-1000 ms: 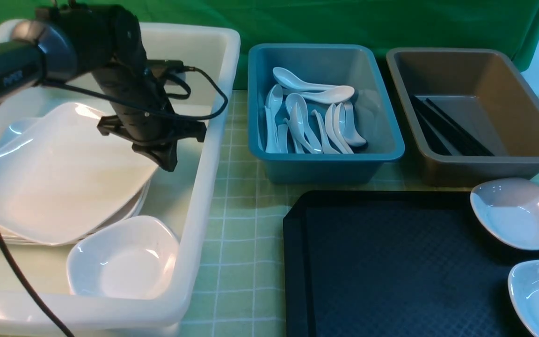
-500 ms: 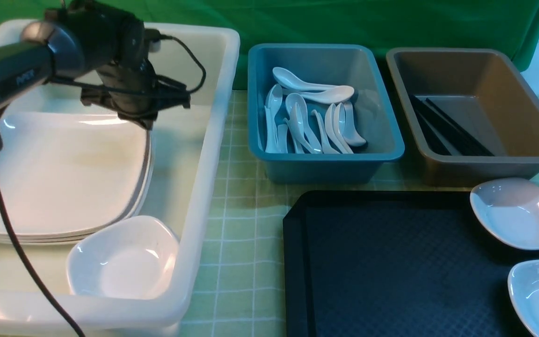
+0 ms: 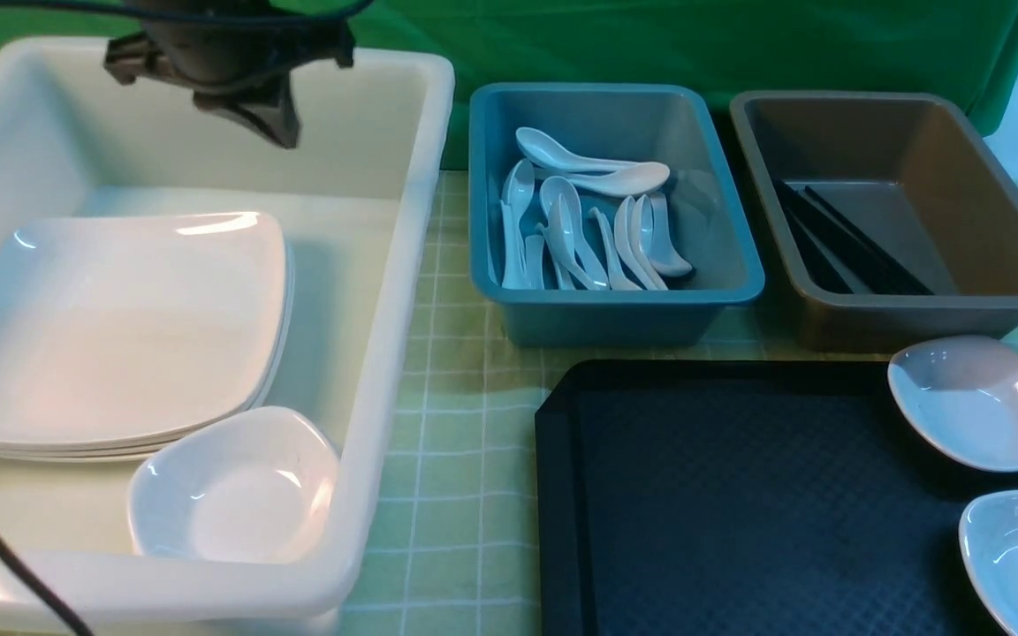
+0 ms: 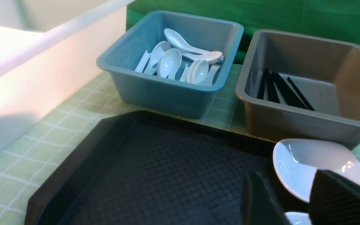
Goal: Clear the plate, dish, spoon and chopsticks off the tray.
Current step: Use the right arm to grab a small plate from the dinner plate
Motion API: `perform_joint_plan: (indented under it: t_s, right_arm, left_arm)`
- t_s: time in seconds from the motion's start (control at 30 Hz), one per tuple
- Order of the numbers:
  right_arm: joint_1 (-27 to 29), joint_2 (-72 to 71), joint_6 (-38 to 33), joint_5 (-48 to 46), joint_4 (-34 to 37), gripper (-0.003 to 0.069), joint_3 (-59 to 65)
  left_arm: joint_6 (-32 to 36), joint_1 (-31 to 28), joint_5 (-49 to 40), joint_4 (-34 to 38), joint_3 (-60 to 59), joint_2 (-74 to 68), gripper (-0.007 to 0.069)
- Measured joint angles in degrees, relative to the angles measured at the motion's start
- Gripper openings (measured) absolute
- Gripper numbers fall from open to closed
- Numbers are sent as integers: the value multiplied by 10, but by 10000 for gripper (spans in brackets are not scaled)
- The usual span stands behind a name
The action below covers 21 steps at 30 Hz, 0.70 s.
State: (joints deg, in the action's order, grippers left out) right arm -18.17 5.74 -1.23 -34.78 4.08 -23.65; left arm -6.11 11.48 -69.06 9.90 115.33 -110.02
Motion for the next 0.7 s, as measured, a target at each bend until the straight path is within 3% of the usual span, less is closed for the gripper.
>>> perform_joint_plan:
  t_s: [0.13,0.3,0.5,0.7]
  right_arm:
    - [0,0,0,-1,-1,197,-1]
    - [0,0,7,-36,-20,28,-49]
    - [0,22,100,-167,-99,8,-116]
    - [0,94,142,-277,-107,8,-124]
  left_arm:
    - [25,42,-2,92,-13,16,-16]
    - [35,158,-5,134,-26,3,-16]
    - [36,252,9,139,-26,-25,-13]
    - [43,279,15,140,-26,-29,-12]
